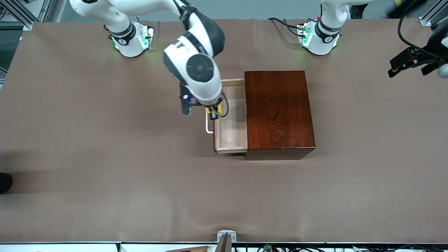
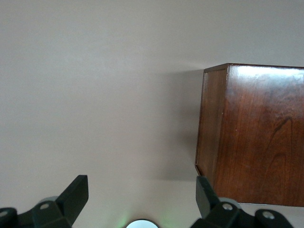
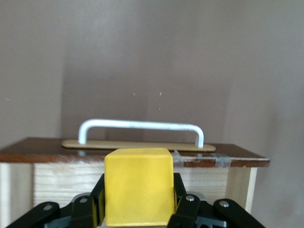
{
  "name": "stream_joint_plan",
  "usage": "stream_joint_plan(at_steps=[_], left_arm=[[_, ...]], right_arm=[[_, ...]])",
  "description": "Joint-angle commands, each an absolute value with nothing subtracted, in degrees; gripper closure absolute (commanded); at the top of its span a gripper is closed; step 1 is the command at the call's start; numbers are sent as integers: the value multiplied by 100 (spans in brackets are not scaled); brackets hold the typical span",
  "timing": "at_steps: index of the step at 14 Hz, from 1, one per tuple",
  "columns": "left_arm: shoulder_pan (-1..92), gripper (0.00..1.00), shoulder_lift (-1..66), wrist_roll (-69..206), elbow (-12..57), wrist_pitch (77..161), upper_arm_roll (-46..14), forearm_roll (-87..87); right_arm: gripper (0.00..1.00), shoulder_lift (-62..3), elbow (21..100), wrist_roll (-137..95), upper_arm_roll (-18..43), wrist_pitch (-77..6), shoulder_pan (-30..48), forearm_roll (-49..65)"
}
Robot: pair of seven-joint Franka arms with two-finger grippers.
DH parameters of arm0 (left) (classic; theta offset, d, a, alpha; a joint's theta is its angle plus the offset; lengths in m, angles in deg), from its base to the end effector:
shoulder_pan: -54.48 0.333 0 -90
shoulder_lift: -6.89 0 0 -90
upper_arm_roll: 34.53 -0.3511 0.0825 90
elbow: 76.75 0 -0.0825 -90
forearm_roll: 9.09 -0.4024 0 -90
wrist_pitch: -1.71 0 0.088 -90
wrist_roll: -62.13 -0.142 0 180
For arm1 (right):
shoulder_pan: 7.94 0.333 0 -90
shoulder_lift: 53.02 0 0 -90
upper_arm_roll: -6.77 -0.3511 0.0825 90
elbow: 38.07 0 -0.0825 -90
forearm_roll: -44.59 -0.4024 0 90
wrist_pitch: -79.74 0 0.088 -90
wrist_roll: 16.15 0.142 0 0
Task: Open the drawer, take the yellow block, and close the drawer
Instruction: 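Carry the yellow cube away from the cabinet with the right gripper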
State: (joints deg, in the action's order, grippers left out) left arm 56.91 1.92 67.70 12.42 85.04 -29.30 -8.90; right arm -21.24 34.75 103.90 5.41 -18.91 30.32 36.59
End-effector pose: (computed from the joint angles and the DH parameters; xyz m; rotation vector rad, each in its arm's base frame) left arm 0.5290 -0.0288 0.6691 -3.1349 -0.0759 0.0238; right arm 0.5599 0.4817 0.4176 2.3024 -2.0090 -0.2534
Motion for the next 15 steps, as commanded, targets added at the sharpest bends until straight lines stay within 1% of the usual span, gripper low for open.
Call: stream_joint_plan(at_steps=[1,4,8,15], left_arm=[[5870,0,109,6740,1264,8468,-2768,-848],[5870,0,127,6741,1264,8468,-2768,-856],[5870,0,179,6750,1246,8521,-2768,-874],[5870,0,197,6723,1228,8547,-2812,-883]], right_arm=[[100,-2444,3373,9585,484,-1406,2740,3509],[100,-2682,3373,9048,484,-949,2415,3509],[100,-2919,3382,8266,501,-588,2037,3518],[100,-3043,3496,6544,537,-34,1290,3562]])
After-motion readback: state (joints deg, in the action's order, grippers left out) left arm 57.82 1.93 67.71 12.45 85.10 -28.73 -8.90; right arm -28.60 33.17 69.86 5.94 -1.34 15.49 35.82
